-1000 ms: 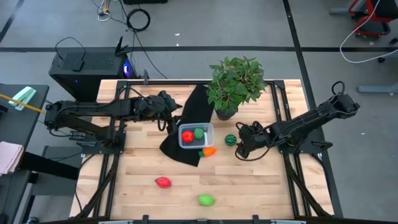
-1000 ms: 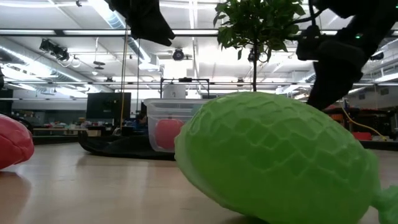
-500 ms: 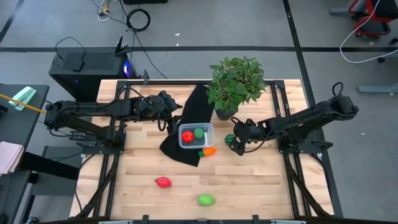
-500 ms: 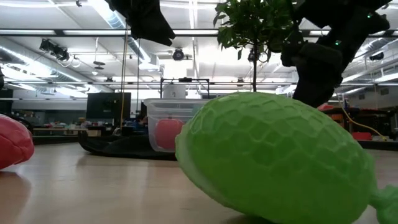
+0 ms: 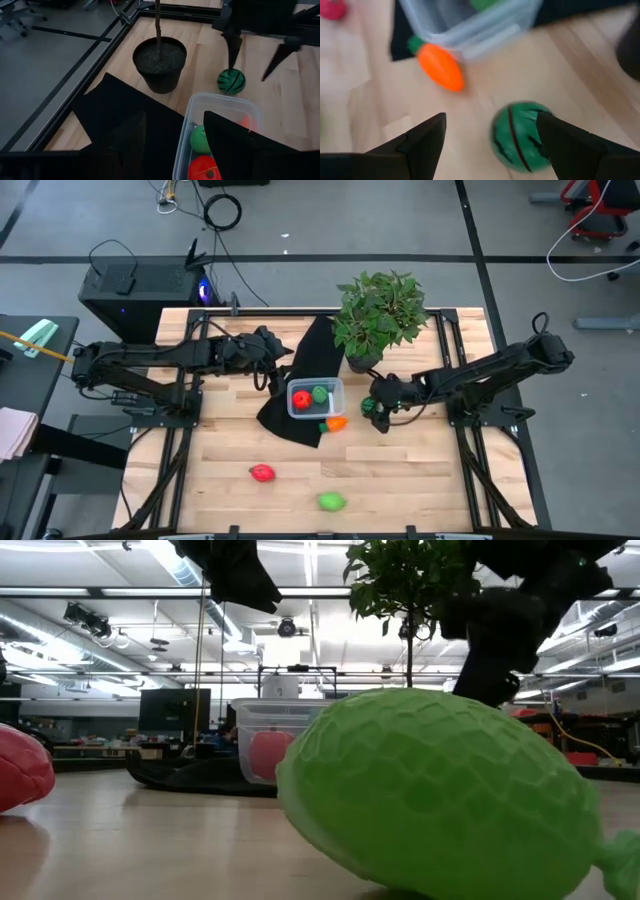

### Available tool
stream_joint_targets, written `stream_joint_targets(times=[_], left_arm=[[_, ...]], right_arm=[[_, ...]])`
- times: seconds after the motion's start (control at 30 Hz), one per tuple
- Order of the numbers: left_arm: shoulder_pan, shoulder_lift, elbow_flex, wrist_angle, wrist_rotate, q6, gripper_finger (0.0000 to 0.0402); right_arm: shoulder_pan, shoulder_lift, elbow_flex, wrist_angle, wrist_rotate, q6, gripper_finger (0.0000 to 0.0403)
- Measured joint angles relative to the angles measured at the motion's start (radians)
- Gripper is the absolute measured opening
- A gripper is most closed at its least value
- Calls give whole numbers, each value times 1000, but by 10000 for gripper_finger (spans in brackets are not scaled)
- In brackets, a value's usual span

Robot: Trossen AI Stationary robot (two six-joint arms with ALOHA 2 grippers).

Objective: Pick and placing Produce into tupperware
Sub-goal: Put the orange carrot into the bin

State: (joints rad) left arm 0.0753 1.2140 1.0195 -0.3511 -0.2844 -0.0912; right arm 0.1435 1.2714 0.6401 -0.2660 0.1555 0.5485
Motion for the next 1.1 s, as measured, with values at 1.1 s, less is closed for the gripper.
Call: stream_joint_targets(times=[1.1], left_arm=[[-1,12,0,-14,0,22,203]], right_arm=[[128,192,56,288,5,-117,301]])
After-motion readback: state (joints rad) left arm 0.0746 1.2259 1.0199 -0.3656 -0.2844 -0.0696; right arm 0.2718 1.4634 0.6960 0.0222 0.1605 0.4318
